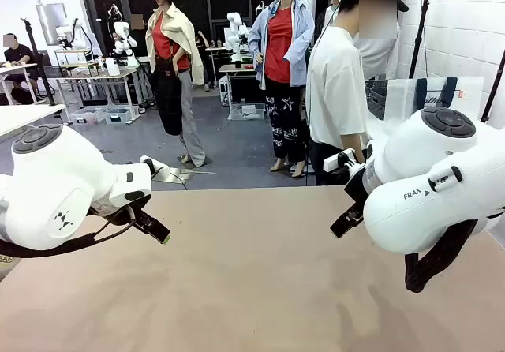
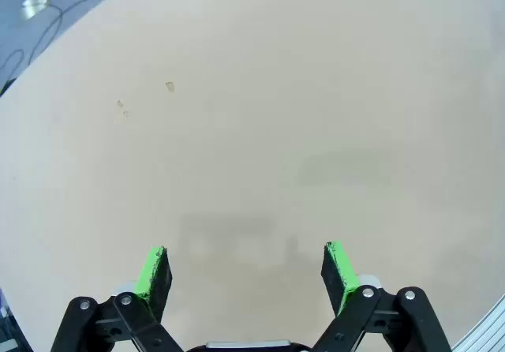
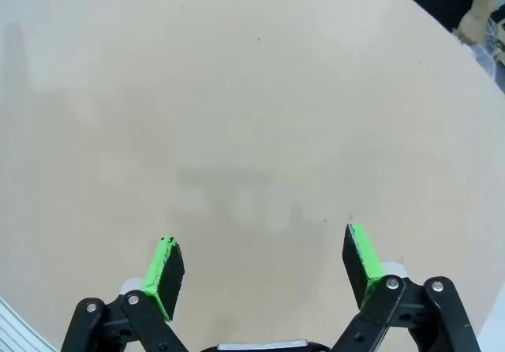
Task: Transfer purchased items from the store into the shopping bag.
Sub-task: Open the Reusable shopping bag in the center of the table.
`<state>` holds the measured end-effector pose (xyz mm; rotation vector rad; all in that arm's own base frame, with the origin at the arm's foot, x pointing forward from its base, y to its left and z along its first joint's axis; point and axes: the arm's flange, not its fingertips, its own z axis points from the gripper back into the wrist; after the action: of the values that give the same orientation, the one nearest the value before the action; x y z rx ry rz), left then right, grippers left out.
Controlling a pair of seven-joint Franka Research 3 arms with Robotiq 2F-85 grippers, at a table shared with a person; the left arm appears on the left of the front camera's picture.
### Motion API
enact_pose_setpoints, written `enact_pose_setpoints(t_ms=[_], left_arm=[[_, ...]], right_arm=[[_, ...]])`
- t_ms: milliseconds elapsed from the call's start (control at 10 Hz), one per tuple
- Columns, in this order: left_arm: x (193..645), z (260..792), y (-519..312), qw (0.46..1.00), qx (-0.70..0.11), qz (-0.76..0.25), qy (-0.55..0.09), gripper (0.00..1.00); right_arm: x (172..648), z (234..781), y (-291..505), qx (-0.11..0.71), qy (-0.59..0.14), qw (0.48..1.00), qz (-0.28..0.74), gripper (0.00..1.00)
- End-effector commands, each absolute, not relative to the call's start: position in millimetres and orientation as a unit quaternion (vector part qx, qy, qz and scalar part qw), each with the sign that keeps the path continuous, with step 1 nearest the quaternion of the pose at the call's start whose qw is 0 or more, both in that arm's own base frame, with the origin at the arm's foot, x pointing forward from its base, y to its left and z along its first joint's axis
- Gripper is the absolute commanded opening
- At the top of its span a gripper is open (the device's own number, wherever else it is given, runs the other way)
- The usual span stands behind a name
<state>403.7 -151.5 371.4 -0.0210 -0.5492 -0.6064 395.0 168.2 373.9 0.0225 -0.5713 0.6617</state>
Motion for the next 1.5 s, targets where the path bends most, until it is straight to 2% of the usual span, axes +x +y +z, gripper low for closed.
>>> enact_pose_setpoints(t_ms=[0,800,900,1100,1300,1400], left_arm=[[404,371,-152,0.917,-0.01,-0.295,-0.267,1.0],[404,371,-152,0.917,-0.01,-0.295,-0.267,1.0],[403,371,-153,0.917,-0.01,-0.296,-0.267,1.0],[352,450,-101,0.884,0.02,-0.237,-0.403,1.0],[315,487,-46,0.869,0.043,-0.159,-0.466,1.0],[302,496,-9,0.873,0.048,-0.12,-0.47,1.0]], right_arm=[[395,374,168,0.011,-0.277,0.906,0.32,1.0],[395,374,168,0.011,-0.277,0.906,0.321,1.0],[386,393,150,-0.007,-0.313,0.902,0.296,1.0],[369,453,69,-0.012,-0.405,0.898,0.172,1.0],[355,491,-23,-0.018,-0.434,0.9,0.039,1.0],[349,494,-74,-0.025,-0.431,0.901,-0.035,1.0]])
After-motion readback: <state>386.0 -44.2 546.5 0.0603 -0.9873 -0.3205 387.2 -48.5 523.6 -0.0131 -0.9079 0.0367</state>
